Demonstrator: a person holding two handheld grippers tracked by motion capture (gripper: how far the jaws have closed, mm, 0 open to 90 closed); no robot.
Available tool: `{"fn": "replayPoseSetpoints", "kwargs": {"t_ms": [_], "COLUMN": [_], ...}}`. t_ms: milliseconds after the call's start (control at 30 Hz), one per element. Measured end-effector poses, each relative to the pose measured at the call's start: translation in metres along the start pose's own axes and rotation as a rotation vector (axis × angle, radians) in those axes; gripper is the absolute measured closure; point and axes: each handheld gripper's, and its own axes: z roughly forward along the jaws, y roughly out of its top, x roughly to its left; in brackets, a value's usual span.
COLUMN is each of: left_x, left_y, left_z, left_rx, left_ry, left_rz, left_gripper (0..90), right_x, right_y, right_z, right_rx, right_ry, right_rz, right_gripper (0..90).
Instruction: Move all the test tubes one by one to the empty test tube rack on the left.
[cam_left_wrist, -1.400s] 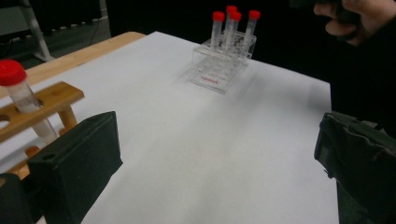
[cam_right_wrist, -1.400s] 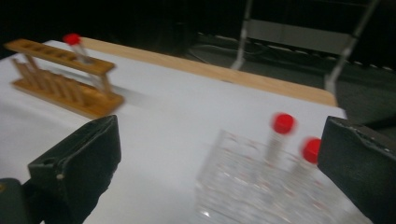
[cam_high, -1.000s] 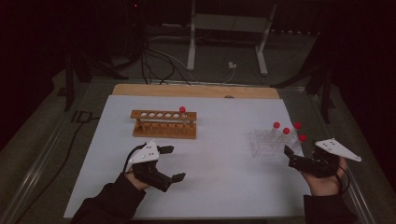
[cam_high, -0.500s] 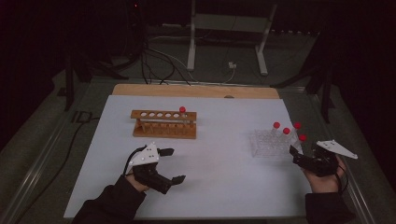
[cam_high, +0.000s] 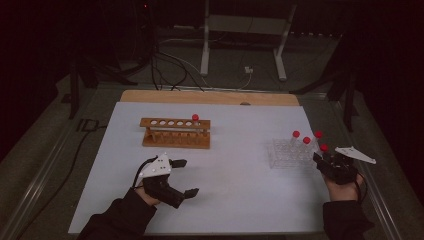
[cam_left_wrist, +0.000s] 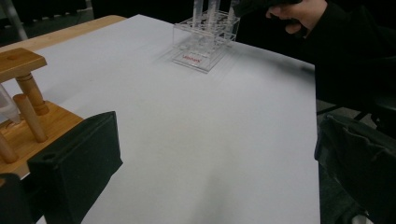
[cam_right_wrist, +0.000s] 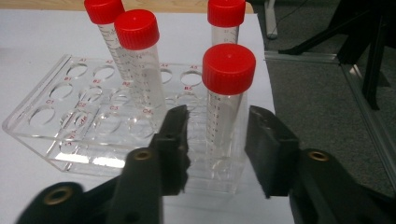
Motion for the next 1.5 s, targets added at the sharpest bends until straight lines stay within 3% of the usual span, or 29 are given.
{"fn": "replayPoseSetpoints", "kwargs": {"t_ms": [400, 733, 900, 1300, 1500], "left_x": [0.0, 0.0, 0.001, 0.0, 0.0], "left_y": [-0.001, -0.001, -0.001, 0.0, 0.0], "left_z": [0.0, 0.0, -0.001, -0.001, -0.001], "left_rx": [0.002, 0.0, -0.001, -0.003, -0.001], "left_ry": [-0.001, -0.009, -0.016, -0.016, -0.018], "left_rz": [-0.002, -0.008, -0.009, -0.003, -0.003], "left_gripper": [1.2, 1.2, 1.2, 1.2, 1.2], "right_x": [0.001, -0.001, 0.002, 0.007, 0.01], "right_y": [0.003, 0.004, 0.01, 0.027, 0.033], "right_z": [0.007, 0.006, -0.002, -0.032, -0.047], "right_rx": [0.023, 0.008, -0.006, -0.1, -0.138], "right_ry": [-0.011, -0.017, -0.021, -0.057, -0.048], "right_rz": [0.008, 0.017, -0.005, -0.044, -0.05], "right_gripper": [72.4, 75.1, 75.2, 75.3, 75.3]}}
